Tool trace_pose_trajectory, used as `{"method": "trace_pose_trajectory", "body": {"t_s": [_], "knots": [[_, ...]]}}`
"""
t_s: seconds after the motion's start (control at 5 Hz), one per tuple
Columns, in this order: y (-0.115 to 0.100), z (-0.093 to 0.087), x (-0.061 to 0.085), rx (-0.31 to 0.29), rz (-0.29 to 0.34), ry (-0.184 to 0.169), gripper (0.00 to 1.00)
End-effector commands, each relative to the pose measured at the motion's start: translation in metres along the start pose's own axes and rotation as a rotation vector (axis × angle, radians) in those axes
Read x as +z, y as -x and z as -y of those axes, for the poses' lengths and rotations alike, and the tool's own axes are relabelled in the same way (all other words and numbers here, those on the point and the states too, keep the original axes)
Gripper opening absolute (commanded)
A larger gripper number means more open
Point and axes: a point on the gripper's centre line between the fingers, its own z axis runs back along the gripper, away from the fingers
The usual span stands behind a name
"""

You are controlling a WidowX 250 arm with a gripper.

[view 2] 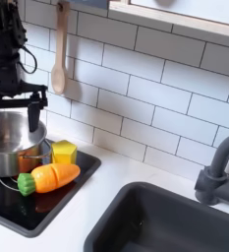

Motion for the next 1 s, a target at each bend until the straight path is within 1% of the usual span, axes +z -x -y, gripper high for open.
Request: {"method": "trace_pose_trajectory", "body": {"t_s": [0.0,0.2,0.4,0.6,0.8], "knots": [[0.033,-0.002,0.000,-0.041,-0.054,-0.005,1.00],[0.051,-0.007,0.002,-0.062,-0.073,-0.001,1.00],[0.069,-0.007,0.005,-0.081,-0.080,-0.001,1.00],[0.090,0.004,0.004,-0.133,-0.106,-0.001,1.00],[0.108,0.010,0.004,-0.182,-0.111,-0.010,1.00]]}}
